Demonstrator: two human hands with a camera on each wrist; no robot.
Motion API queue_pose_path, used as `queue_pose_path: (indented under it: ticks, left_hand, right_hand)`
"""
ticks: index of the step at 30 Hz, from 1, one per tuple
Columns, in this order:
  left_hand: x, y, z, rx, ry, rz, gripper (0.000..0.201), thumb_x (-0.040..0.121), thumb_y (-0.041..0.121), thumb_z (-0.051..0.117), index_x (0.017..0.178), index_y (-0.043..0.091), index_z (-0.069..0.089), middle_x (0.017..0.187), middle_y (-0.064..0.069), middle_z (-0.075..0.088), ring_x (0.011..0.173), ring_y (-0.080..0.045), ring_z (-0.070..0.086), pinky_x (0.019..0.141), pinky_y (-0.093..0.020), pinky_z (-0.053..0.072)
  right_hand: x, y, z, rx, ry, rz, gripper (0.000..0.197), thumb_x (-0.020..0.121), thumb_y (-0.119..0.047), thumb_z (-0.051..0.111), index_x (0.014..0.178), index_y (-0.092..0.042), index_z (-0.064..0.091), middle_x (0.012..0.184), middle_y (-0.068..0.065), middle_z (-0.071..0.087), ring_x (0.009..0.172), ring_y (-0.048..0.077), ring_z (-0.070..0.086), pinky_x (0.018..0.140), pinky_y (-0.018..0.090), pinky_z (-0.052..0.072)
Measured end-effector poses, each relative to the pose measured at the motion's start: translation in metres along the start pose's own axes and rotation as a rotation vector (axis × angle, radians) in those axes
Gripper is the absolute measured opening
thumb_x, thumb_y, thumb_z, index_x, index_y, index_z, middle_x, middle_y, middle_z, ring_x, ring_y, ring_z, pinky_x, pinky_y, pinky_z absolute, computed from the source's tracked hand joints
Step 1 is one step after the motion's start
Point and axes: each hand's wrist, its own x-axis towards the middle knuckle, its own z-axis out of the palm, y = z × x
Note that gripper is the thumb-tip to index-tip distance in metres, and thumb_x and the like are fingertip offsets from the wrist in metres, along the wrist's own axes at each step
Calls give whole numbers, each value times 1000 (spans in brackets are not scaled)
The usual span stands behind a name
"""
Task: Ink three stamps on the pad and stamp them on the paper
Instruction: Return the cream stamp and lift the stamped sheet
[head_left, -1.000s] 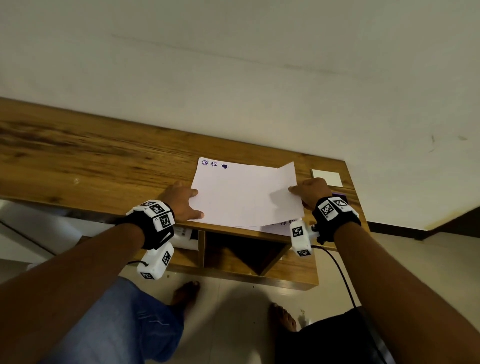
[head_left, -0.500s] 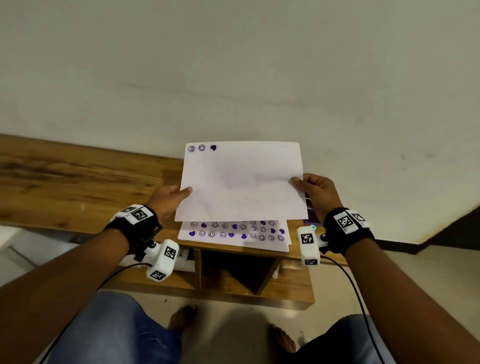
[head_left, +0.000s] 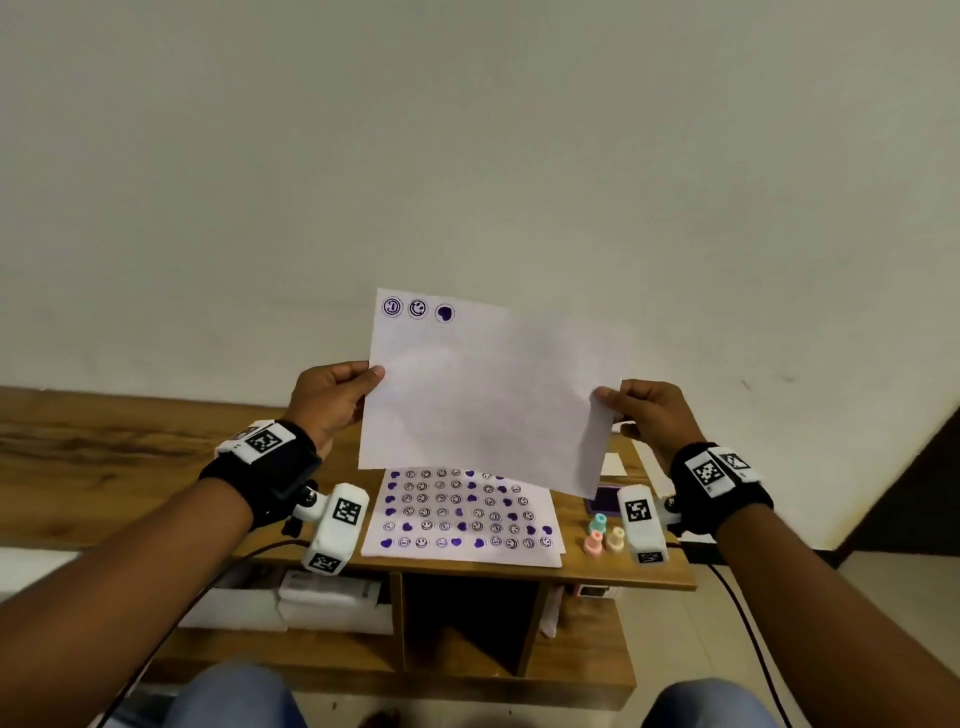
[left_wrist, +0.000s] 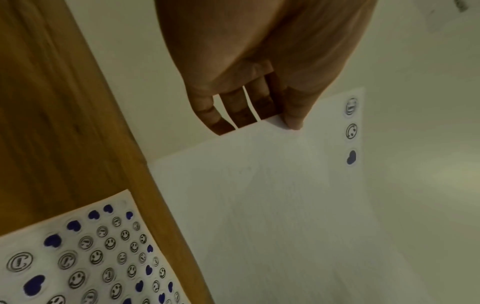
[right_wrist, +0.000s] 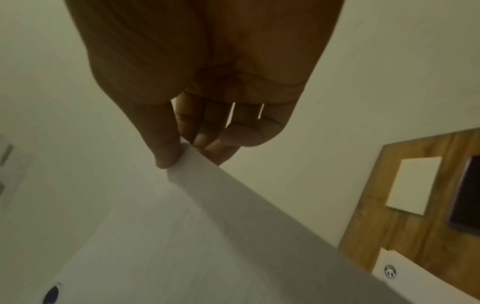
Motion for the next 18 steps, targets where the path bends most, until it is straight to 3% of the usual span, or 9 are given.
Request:
queue_pose_path:
  ticks: [5, 9, 13, 18]
  left_hand:
    - [-5, 25, -4, 89, 37, 29, 24, 84, 22, 73, 104, 10, 73, 109, -20, 70, 90, -23, 64, 89, -40, 53]
    - [-7, 50, -7, 139, 32, 79, 20, 85, 22, 72, 102, 12, 72, 101, -5, 71, 93, -17, 63, 75, -26, 52]
    - [-4, 72, -11, 171, -4, 108, 4, 84, 20, 73, 88, 18, 72, 90, 2, 70, 83, -11, 63, 77, -29, 49]
    - [9, 90, -14, 237, -37, 134, 11, 81, 22, 75, 89, 14, 72, 82, 2, 71, 78, -10, 66, 69, -25, 47]
  right_hand:
    - [4, -30, -8, -160, 75, -168, 22, 89, -19, 74, 67, -19, 73, 55, -13, 67, 51, -4, 61, 53, 11, 46]
    - [8, -56, -16, -251, 50, -229, 25, 89, -24, 74, 65, -19, 72, 57, -9, 66, 51, -4, 60, 58, 17, 46]
    - [13, -77, -23, -297, 37, -265, 26, 88, -26, 75, 64, -21, 72, 52, -10, 65, 50, -3, 57, 61, 24, 46]
    - [22, -96, -29, -313, 26, -281, 29, 88, -24, 76, 59, -28, 72, 49, -13, 63, 49, -3, 56, 60, 21, 44]
